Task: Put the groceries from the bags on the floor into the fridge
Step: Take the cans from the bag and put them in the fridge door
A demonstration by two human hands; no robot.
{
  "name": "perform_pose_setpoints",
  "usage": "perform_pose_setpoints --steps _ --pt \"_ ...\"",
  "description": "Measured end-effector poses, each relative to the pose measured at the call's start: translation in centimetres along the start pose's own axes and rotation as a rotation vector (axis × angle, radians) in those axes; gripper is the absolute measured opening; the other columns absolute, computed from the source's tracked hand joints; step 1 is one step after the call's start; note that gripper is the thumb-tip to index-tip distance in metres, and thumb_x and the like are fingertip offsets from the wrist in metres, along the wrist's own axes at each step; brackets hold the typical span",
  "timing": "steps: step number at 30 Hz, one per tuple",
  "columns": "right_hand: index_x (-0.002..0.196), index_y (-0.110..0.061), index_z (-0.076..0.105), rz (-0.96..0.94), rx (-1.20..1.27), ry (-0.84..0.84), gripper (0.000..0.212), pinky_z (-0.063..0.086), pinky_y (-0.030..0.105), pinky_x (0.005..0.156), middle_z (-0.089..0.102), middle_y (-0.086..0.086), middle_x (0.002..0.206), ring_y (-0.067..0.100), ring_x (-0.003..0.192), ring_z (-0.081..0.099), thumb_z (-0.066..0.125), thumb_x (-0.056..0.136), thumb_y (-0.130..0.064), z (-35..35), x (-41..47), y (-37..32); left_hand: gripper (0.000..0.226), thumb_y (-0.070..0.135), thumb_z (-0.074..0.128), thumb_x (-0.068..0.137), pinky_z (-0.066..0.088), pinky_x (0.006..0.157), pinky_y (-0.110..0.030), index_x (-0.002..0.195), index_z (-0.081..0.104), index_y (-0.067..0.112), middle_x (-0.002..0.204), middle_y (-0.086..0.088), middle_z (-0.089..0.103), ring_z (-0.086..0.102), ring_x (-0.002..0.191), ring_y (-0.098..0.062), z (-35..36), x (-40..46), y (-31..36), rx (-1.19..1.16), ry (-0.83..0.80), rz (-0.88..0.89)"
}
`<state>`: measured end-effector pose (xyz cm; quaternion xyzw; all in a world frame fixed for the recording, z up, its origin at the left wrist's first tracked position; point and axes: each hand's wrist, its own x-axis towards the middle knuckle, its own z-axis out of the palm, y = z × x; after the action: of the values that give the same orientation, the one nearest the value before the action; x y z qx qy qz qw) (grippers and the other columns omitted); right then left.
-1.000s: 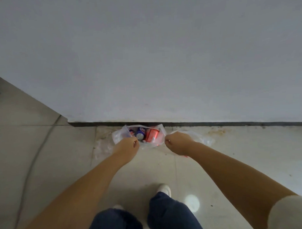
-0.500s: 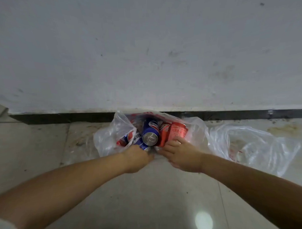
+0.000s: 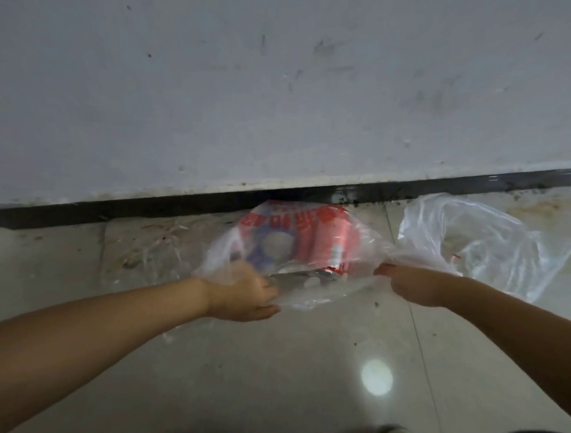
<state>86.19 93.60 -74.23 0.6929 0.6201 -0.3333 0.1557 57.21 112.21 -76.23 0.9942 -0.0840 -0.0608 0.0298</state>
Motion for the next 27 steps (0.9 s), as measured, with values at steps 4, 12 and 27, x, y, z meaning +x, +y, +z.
perform_pose_setpoints --steps 4,12,27 --pt "0.135 -0.029 0.047 0.012 0.289 -0.048 0.046 0.035 0.021 0.099 0.051 -0.004 0.136 0.011 0.117 0.050 0.055 0.092 -0.043 -2.8 1.3 -1.4 0.037 0.053 0.038 0.085 0.051 0.048 -0.011 0.070 0.069 0.040 0.063 0.018 0.067 0.061 0.054 0.008 4.0 -2.1 3.0 -0.018 -0.233 -0.392" --pt "0.114 -0.031 0.066 0.060 0.787 0.216 0.041 0.047 0.040 0.099 0.069 -0.001 0.110 0.017 0.105 0.063 0.041 0.093 -0.056 -7.7 6.1 -1.8 0.069 0.036 0.009 0.103 0.045 0.067 -0.019 0.072 0.068 0.020 0.074 0.001 0.065 0.060 0.062 -0.012 0.0 -4.2 -2.3 -0.156 0.019 -0.348" --pt "0.112 -0.028 0.060 0.113 0.624 0.047 0.035 0.053 0.030 0.079 0.067 0.002 0.097 0.018 0.089 0.065 0.029 0.100 -0.042 -9.4 10.5 -5.8 0.069 -0.005 0.071 0.075 0.053 0.074 -0.029 0.133 0.037 0.009 0.119 -0.008 0.050 0.058 0.106 -0.022 -0.2 -7.5 -0.5 -1.263 0.281 -1.388"
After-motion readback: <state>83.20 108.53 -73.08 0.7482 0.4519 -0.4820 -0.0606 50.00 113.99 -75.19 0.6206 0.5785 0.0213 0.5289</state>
